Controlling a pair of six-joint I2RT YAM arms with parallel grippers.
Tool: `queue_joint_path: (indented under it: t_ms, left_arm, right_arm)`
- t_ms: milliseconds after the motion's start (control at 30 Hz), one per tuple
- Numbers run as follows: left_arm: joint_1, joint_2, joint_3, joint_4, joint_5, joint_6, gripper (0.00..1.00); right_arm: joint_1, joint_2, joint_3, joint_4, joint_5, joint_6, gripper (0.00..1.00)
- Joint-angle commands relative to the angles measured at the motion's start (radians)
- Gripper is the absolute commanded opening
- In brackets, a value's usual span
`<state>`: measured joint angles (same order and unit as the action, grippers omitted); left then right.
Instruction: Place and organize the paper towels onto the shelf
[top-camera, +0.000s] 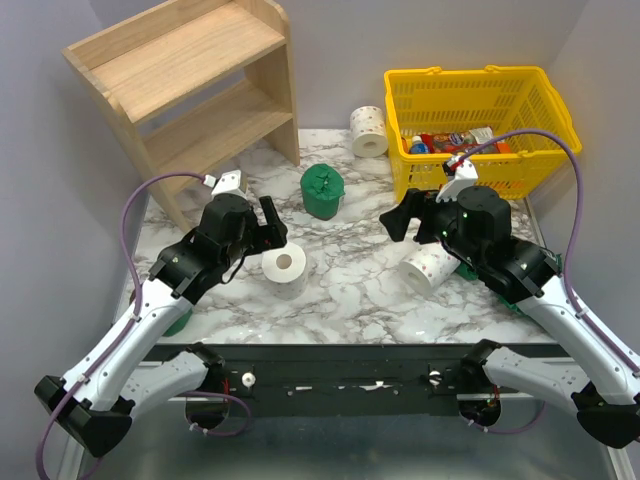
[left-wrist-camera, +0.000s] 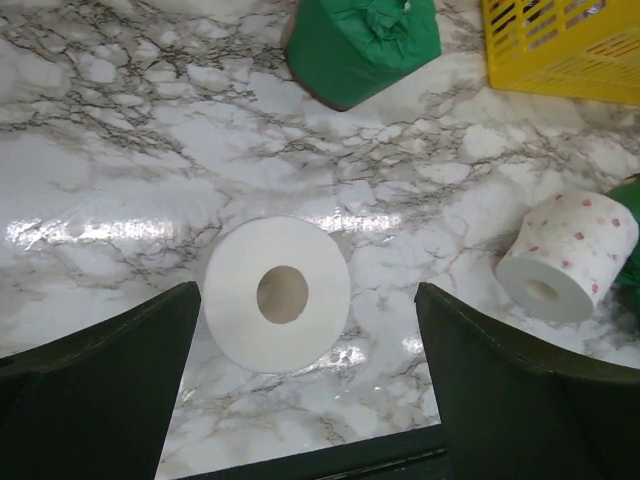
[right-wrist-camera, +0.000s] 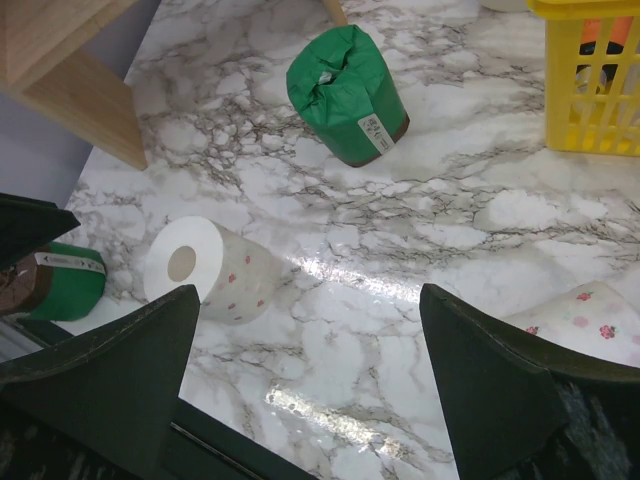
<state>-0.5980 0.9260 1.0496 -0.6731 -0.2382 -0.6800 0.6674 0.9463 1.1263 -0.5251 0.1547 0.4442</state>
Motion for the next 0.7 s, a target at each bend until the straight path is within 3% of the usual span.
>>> queue_joint_path:
  t_ms: [0, 233, 433, 667]
  left_arm:
    - [-0.003, 0.028, 0.065, -0.103, -0.098, 0.055, 0.99]
    - [-0.019, 0.095, 0.112, -0.149, 0.059, 0.194, 0.96]
    - [-0.241, 0.281, 0.165, -0.201, -0.038, 0.183, 0.91]
    - [-0.330, 0.411, 0.176, -0.175, -0.047, 0.186, 0.82]
  right_arm:
    - [-0.003, -0.015, -0.010, -0.021, -0.006, -0.004, 1.00]
    - [-0.002, -0.056, -0.031, -0.015, -0.009, -0.013, 1.00]
    - [-0.002, -0.151, -0.063, 0.003, -0.026, -0.071, 1.00]
    - [-0.002, -0.325, -0.166, 0.158, -0.129, -0.171, 0.95]
